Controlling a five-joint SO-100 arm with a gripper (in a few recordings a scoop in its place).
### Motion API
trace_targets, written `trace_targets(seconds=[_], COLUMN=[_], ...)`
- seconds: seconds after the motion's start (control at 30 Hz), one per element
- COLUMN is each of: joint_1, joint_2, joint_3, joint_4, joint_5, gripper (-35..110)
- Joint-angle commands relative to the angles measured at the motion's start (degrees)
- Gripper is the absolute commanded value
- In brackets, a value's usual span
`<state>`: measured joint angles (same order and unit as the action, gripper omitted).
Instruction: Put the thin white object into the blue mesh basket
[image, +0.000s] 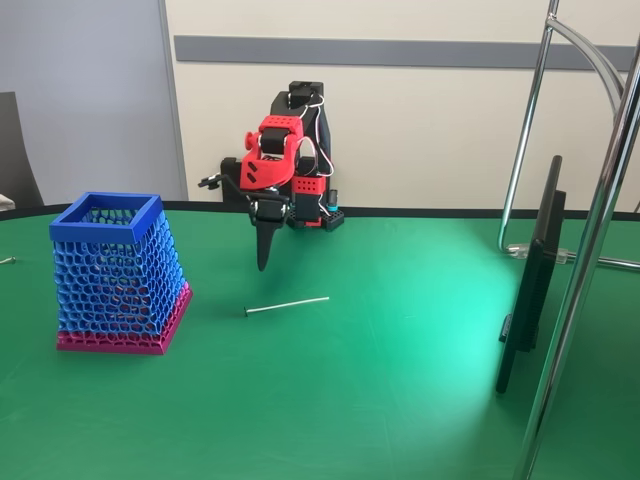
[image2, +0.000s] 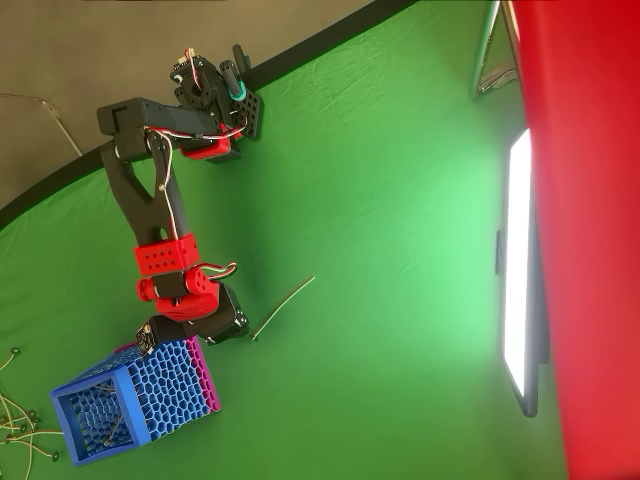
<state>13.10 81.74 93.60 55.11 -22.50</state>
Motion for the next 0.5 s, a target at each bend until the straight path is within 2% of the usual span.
trace_targets(seconds=[0.0, 0.47], joint_1=[0.53, 1.76], joint_2=[-2.11, -11.78], joint_3=[-4.13, -15.38], joint_4=[1.05, 5.89], joint_5=[-1.49, -15.38], gripper=[10, 12])
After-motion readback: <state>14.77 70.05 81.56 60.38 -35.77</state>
